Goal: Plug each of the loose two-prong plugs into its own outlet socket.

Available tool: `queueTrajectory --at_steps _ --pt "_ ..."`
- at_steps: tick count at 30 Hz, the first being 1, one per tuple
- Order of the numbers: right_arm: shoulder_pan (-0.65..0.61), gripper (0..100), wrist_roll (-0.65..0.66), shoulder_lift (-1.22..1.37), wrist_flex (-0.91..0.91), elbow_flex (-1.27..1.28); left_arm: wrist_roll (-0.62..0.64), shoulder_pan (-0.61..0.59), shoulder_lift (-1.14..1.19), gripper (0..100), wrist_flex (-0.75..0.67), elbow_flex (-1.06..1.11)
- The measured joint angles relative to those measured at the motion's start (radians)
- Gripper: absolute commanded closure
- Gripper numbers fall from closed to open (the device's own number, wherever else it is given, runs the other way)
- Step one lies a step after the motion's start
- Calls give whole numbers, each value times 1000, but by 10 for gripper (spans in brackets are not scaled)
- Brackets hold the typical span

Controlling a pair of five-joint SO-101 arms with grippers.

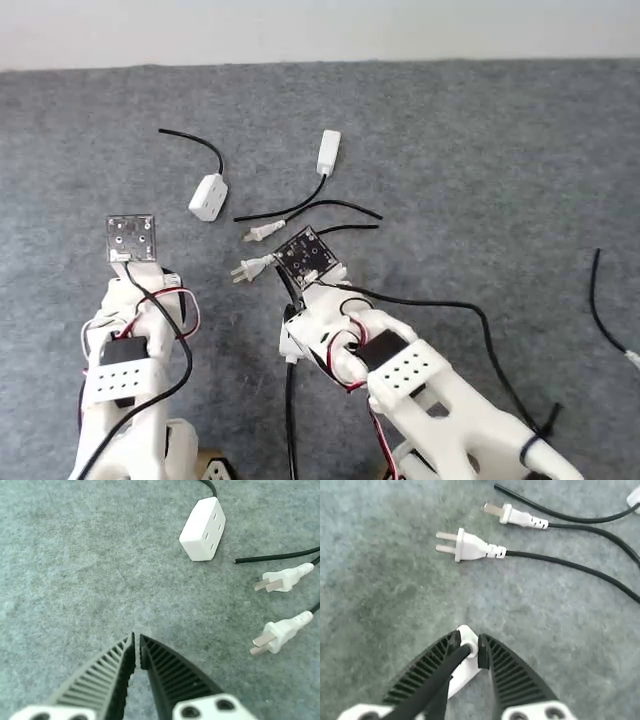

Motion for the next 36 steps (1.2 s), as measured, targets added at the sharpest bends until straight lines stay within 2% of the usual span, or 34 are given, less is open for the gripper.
queueTrajectory --at_steps 10,16,19,22,24,29,36 --pt "0 984 5 0 0 -2 0 0 0 987 0 0" --pt "-14 825 -14 9 0 0 0 0 0 985 0 0" --pt "-52 777 -138 23 9 3 0 0 0 985 0 0" --pt "-110 777 -252 23 9 5 0 0 0 985 0 0" --pt "-146 776 -282 23 9 5 0 0 0 985 0 0" --pt "-152 775 -307 92 9 -11 0 0 0 985 0 0" --pt "-150 775 -310 342 68 -204 0 0 0 985 0 0"
